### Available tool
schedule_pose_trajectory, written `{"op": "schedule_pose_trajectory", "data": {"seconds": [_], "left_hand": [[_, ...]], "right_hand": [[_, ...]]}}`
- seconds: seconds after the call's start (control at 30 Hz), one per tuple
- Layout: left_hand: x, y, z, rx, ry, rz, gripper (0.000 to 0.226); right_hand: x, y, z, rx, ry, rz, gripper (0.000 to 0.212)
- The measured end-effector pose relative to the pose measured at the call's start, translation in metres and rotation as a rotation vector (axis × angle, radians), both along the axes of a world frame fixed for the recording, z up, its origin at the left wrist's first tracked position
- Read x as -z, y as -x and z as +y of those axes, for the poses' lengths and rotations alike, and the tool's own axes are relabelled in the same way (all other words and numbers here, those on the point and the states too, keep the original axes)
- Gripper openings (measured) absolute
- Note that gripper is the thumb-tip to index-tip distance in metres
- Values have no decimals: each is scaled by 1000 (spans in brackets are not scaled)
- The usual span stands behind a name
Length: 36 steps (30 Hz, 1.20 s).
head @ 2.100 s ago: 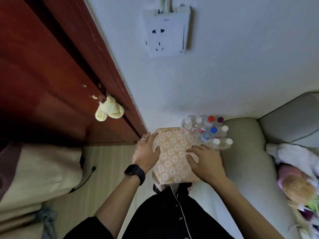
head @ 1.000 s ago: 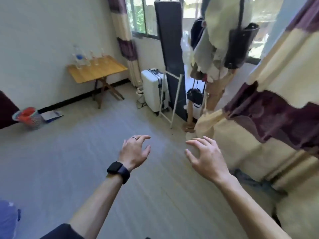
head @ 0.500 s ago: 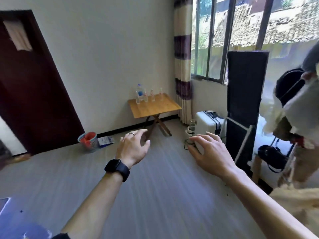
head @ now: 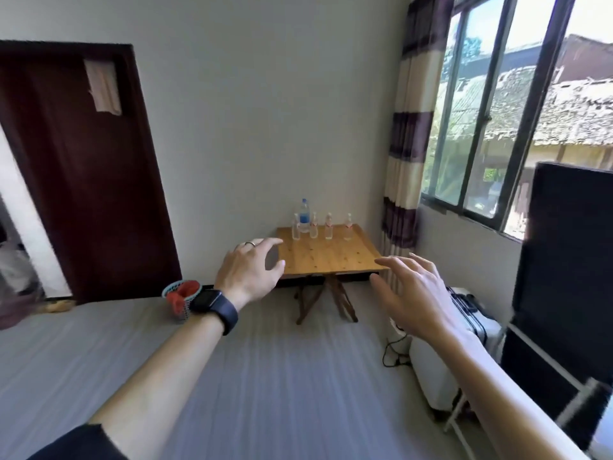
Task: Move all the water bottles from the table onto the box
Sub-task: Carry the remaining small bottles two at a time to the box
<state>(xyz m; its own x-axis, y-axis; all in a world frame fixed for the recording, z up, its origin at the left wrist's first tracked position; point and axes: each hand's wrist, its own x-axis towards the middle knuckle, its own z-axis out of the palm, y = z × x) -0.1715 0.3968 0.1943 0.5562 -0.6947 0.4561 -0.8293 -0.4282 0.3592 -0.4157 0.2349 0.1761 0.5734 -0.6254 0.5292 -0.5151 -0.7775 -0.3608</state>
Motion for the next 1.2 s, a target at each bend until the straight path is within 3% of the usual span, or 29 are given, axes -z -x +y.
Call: {"op": "schedule_pose_trajectory", "data": {"seconds": [0.43, 0.87, 1.2], "left_hand": [[23, -219, -163, -99, -42, 19, 45], [37, -417, -417, 71, -133, 51, 42], [77, -582, -597, 44, -239, 95, 39]], "right_hand": [[18, -234, -197, -117, -26, 18, 45], [24, -419, -409, -12, -56, 46, 46], [60, -602, -597, -39, -128, 145, 48]]}}
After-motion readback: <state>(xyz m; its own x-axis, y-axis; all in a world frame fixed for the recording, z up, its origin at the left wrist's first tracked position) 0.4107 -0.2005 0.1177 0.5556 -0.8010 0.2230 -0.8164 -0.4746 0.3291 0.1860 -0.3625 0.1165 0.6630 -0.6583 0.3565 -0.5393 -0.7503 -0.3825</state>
